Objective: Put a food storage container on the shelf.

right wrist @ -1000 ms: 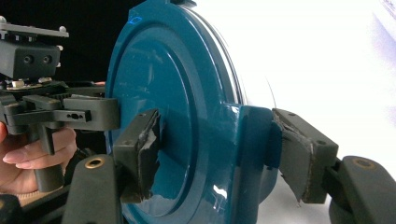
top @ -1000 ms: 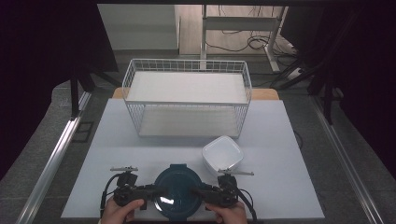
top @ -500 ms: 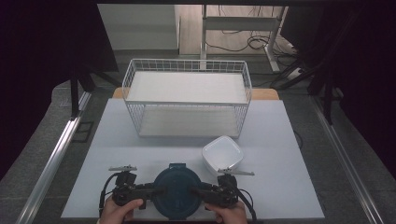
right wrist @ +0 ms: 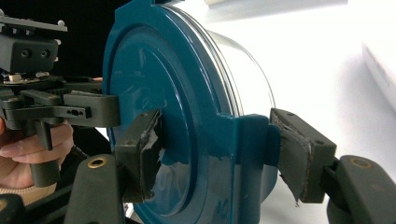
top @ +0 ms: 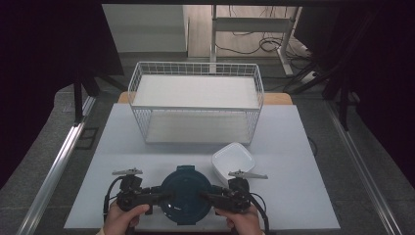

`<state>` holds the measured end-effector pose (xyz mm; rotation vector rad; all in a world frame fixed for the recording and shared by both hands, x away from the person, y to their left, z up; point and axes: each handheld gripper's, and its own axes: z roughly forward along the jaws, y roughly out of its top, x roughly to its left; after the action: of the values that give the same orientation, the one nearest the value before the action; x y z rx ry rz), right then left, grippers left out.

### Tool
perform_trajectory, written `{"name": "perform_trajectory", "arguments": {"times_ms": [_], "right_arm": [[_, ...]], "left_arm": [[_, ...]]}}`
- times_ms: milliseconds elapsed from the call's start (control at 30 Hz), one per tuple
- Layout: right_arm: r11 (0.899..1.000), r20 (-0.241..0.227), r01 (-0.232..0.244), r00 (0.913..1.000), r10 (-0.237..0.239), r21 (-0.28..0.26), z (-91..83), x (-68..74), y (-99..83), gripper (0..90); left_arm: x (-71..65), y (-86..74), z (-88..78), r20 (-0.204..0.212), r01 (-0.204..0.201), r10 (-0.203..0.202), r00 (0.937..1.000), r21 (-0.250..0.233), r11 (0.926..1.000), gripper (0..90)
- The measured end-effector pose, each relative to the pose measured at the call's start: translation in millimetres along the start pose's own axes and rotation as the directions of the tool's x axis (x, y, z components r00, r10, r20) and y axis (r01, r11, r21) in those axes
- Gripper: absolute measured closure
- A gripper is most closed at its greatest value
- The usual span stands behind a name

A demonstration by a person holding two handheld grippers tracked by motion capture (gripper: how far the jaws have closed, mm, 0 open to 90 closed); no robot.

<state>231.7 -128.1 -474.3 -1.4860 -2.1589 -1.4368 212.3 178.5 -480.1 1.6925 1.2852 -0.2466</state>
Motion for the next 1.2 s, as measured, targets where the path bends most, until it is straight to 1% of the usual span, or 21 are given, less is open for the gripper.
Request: {"name": "perform_trajectory", "arguments": {"times_ms": [200,233,333,367,400,433,467,533,600,733,933,1000,1067,1100,1200], "right_arm": [[1.000,-0.003,0.026,0.9997,-0.026,-0.017,-2.7,3.5,10.6,36.2],[0.999,-0.005,0.026,0.9997,-0.026,-0.022,-3.1,3.8,12.4,36.2],[0.999,-0.002,0.034,0.9994,-0.034,-0.030,-4.7,4.0,18.2,36.2],[0.999,-0.002,0.037,0.9993,-0.037,-0.031,-5.4,3.9,20.4,36.2],[0.999,-0.002,0.037,0.9993,-0.037,-0.031,-5.4,3.9,20.4,36.2],[0.998,0.000,0.044,0.9990,-0.044,-0.035,-6.8,4.1,24.8,36.2],[0.998,0.000,0.046,0.9989,-0.046,-0.037,-7.6,4.3,27.0,36.2],[0.998,0.000,0.050,0.9988,-0.050,-0.038,-8.5,4.5,29.4,36.2],[0.997,-0.001,0.062,0.9980,-0.063,-0.050,-11.6,6.0,36.3,36.2],[0.994,0.005,0.086,0.9963,-0.086,-0.068,-16.2,9.2,45.3,36.2],[0.992,0.003,0.105,0.9945,-0.105,-0.075,-19.8,11.8,57.8,36.2],[0.991,0.002,0.110,0.9939,-0.111,-0.076,-19.8,12.3,62.1,36.2],[0.991,-0.002,0.116,0.9932,-0.116,-0.070,-19.5,11.6,67.4,36.2],[0.991,-0.003,0.114,0.9934,-0.114,-0.070,-19.2,11.2,69.8,36.2],[0.991,-0.002,0.117,0.9931,-0.117,-0.071,-18.1,10.6,77.3,36.2]], "left_arm": [[-2.5,8.4,-3.9,0.003,-0.017,0.017,0.9998,-0.016,0.9997,38.3],[-3.3,12.6,-4.5,0.004,-0.023,0.023,0.9997,-0.020,0.9995,38.3],[-4.8,18.9,-4.1,0.006,-0.027,0.027,0.9996,-0.023,0.9994,38.4],[-4.8,21.3,-4.1,0.007,-0.035,0.035,0.9994,-0.024,0.9991,38.4],[-4.8,21.3,-4.1,0.007,-0.035,0.035,0.9994,-0.024,0.9991,38.5],[-6.5,25.8,-4.2,0.008,-0.038,0.038,0.9993,-0.026,0.9989,38.5],[-6.5,25.8,-4.2,0.008,-0.038,0.038,0.9993,-0.026,0.9989,38.5],[-8.8,30.5,-5.4,0.006,-0.049,0.049,0.9988,-0.031,0.9983,38.6],[-12.1,36.9,-7.3,0.009,-0.060,0.060,0.9981,-0.043,0.9973,38.8],[-15.4,44.5,-9.1,0.016,-0.068,0.069,0.9975,-0.057,0.9961,39.0],[-18.7,53.6,-11.5,0.015,-0.081,0.082,0.9965,-0.068,0.9944,39.2],[-19.4,59.1,-13.0,0.012,-0.090,0.091,0.9957,-0.071,0.9934,39.3],[-19.6,60.9,-13.0,0.011,-0.088,0.089,0.9960,-0.073,0.9934,39.5],[-18.5,65.6,-13.0,0.012,-0.086,0.087,0.9962,-0.074,0.9936,39.6],[-18.0,72.7,-13.2,0.015,-0.082,0.083,0.9964,-0.078,0.9936,39.6]]}}
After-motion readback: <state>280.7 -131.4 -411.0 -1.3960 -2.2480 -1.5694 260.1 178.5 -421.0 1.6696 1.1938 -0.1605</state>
